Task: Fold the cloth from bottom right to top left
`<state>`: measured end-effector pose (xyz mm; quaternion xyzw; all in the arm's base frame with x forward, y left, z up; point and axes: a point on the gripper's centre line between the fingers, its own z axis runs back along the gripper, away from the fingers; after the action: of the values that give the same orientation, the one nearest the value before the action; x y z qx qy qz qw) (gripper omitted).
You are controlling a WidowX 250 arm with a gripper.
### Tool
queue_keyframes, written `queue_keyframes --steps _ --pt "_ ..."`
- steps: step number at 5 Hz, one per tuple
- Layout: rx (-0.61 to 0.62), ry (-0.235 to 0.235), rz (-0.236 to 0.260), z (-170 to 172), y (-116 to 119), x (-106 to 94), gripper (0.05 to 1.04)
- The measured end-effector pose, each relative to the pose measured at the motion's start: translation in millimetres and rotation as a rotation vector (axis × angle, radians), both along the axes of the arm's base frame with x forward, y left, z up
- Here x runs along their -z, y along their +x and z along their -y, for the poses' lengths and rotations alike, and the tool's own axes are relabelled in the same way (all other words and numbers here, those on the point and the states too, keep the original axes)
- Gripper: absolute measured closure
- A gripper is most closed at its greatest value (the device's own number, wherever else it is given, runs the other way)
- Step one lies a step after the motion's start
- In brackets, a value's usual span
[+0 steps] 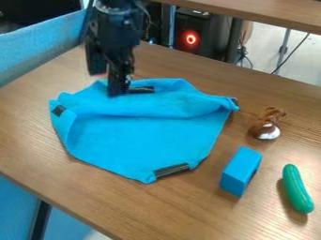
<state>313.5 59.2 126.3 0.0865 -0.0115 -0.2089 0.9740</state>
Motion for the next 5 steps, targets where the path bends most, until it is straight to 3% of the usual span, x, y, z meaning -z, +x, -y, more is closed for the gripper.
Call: queue_keyframes --steps 1,3,5 --pt "0.125 -0.024 -0.054 27 -21 21.4 0.082" --pt "0.267 -0.034 -0.111 83 -49 45.3 0.082" --pt "0.307 -0.037 -0.076 108 -49 53.4 0.082"
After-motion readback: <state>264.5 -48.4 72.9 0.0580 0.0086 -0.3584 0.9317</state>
